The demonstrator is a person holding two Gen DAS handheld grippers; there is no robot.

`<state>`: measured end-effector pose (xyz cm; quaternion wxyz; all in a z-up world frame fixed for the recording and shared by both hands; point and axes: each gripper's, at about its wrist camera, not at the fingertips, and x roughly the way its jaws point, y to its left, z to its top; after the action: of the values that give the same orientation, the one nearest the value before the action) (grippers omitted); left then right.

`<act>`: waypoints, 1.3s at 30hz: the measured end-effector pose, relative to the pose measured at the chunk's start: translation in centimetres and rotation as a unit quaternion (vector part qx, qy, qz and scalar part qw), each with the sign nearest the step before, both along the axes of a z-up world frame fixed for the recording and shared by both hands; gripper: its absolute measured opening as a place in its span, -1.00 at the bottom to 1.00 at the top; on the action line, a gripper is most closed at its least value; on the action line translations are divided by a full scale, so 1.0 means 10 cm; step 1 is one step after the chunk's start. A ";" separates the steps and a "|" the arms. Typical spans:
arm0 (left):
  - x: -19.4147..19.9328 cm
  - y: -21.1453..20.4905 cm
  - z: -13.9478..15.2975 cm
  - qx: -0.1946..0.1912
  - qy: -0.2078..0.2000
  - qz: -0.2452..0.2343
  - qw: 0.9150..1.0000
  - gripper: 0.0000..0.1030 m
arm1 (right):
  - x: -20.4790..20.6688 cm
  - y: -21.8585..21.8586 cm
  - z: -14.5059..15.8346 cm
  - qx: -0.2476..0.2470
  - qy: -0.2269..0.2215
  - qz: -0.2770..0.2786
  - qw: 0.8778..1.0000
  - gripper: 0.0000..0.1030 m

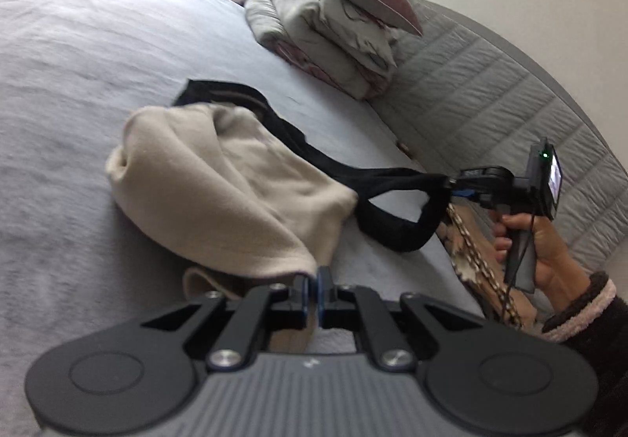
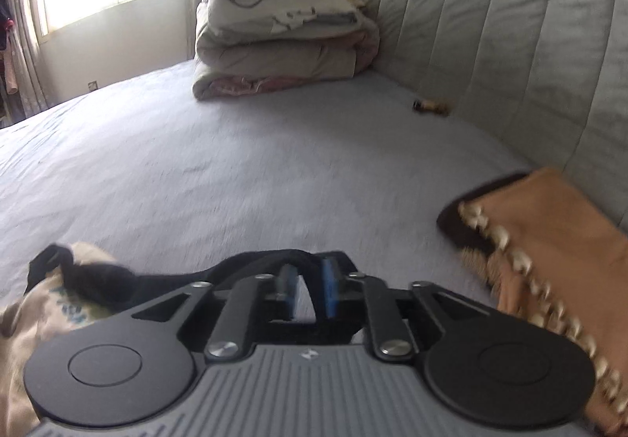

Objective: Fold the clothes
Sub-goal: 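Lay the garment on the bed and open both grippers, then grasp the beige body fabric with the right gripper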

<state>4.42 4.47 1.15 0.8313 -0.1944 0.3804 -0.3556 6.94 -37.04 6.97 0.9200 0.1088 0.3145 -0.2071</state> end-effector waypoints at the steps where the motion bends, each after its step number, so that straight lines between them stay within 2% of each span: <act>1: 0.00 -0.02 -0.02 0.004 -0.002 -0.002 1.000 -0.90 | -0.04 0.03 -0.03 0.008 0.001 0.003 1.000 -0.21; 3: -0.01 -0.06 -0.06 0.018 -0.005 0.000 1.000 -0.86 | -0.17 0.10 -0.09 0.025 -0.006 0.017 1.000 -0.16; 6: -0.02 -0.03 -0.05 0.038 -0.004 0.010 0.999 -0.66 | -0.28 0.22 -0.21 0.044 -0.009 0.038 0.998 -0.11; 11: -0.11 0.15 0.05 0.037 -0.020 0.021 0.999 -0.08 | -0.36 0.50 -0.42 0.078 0.008 0.101 0.992 -0.10; 13: -0.14 0.23 0.09 0.043 -0.027 0.029 0.998 -0.02 | -0.33 0.60 -0.48 0.106 0.018 0.135 0.985 -0.10; 16: -0.13 0.33 0.11 0.042 -0.030 0.049 0.997 0.12 | -0.31 0.78 -0.59 0.172 0.031 0.184 0.967 -0.10; 21: -0.02 0.34 -0.02 0.055 -0.006 0.067 0.996 0.11 | -0.35 1.15 -0.77 0.259 0.066 0.245 0.932 -0.10; 28: -0.01 0.37 -0.02 0.094 -0.007 0.087 0.992 0.12 | -0.49 1.59 -0.86 0.311 0.080 0.298 0.899 -0.10; 32: 0.03 0.46 -0.02 0.099 0.003 0.118 0.988 0.12 | -0.56 1.83 -0.87 0.297 0.066 0.320 0.897 -0.10; 35: 0.05 0.55 -0.01 0.093 0.008 0.137 0.986 0.12 | -0.59 1.93 -0.83 0.283 0.053 0.324 0.901 -0.14; 37: 0.06 0.58 0.00 0.090 0.009 0.146 0.985 0.12 | -0.58 2.00 -0.81 0.262 0.051 0.327 0.907 -0.47; 38: 0.07 0.60 0.00 0.088 0.010 0.149 0.985 0.12 | -0.58 2.03 -0.80 0.252 0.052 0.326 0.909 -0.75; 39: 0.08 0.62 0.00 0.087 0.011 0.153 0.984 0.12 | -0.59 2.02 -0.79 0.250 0.052 0.324 0.911 -0.79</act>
<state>5.20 10.67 1.17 0.8855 -0.1816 0.3844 -0.1875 1.09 -16.85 -0.93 0.8613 0.2165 0.4216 0.1829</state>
